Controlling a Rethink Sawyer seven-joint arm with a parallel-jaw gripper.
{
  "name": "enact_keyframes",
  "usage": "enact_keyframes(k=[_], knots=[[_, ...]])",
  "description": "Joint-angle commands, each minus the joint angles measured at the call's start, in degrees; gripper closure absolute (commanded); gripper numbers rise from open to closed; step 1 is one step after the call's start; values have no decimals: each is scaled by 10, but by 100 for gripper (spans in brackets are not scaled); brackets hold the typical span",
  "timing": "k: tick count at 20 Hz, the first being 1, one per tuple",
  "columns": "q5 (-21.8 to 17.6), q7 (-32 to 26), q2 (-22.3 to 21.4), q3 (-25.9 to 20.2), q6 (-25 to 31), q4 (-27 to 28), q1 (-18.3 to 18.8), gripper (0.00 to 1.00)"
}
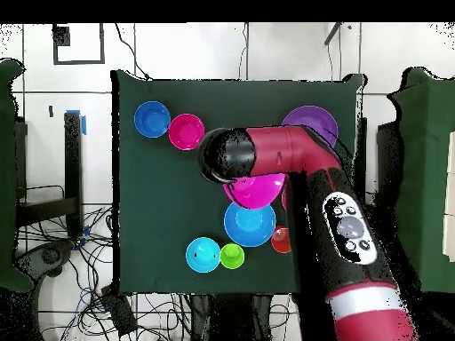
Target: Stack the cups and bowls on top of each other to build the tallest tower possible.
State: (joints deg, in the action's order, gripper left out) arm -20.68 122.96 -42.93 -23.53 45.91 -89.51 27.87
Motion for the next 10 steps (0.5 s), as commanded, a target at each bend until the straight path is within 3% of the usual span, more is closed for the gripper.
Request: enact_keyframes(k=[1,10], knots=[[41,-144,-76,-55,150,-32,27,100],[44,-68,-82,-58,107,-59,1,100]])
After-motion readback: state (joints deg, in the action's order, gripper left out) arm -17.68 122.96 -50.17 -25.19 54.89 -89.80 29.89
